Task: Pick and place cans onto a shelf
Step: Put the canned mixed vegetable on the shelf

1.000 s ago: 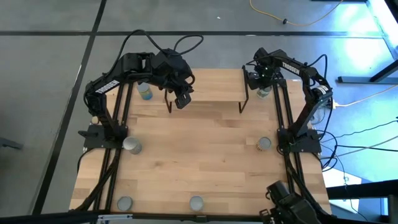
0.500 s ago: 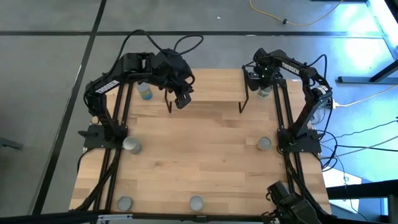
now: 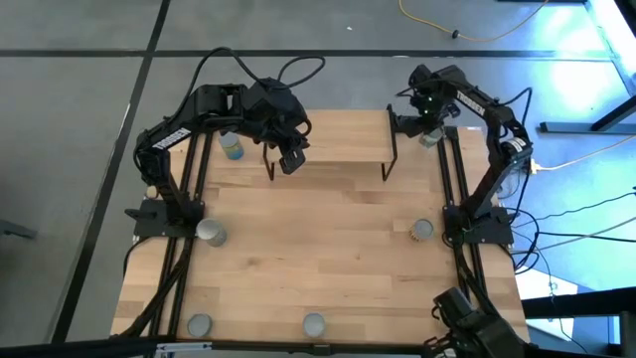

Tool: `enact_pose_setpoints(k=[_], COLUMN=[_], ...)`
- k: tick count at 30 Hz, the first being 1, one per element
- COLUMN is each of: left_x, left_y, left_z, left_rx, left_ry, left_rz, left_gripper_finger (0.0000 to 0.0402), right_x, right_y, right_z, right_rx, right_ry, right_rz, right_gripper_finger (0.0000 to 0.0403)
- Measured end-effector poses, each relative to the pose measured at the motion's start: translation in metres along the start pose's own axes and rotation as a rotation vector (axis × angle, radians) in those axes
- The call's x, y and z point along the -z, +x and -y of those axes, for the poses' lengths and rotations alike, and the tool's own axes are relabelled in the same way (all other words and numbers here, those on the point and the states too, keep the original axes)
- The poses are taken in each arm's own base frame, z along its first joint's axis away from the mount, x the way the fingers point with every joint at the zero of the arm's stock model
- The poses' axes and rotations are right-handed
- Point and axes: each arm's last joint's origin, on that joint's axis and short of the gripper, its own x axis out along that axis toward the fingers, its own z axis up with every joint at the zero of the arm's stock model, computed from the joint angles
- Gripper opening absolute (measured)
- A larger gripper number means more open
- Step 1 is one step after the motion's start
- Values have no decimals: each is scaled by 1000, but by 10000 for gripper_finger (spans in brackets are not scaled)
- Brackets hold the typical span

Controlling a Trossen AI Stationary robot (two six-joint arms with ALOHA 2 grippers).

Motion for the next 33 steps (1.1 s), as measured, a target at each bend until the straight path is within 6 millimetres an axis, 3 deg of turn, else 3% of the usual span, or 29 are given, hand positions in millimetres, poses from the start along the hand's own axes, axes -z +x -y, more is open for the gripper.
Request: enact_pose_setpoints(k=[9, 16, 20, 27, 33], left_x=[0, 0, 0, 0, 1], left_y=[0, 0, 0, 0, 0], left_z=[0, 0, 0, 0, 0], left_rx=[0, 0, 0, -1, -4], left_ry=[7, 27, 26, 24, -3], left_rz=[0, 0, 0, -2, -16], left_gripper_finger=[61, 61, 61, 61, 61], right_x=[18, 34, 46, 68, 62], right_y=[-72, -141, -170, -194, -195], right_z=[-5, -31, -51, -90, -129], right_rx=[90, 47, -13, -85, -112], right_ry=[-56, -137, -212, -361, -460], right_rz=[93, 352, 468, 562, 592], right_gripper_finger=[16, 16, 16, 16, 16])
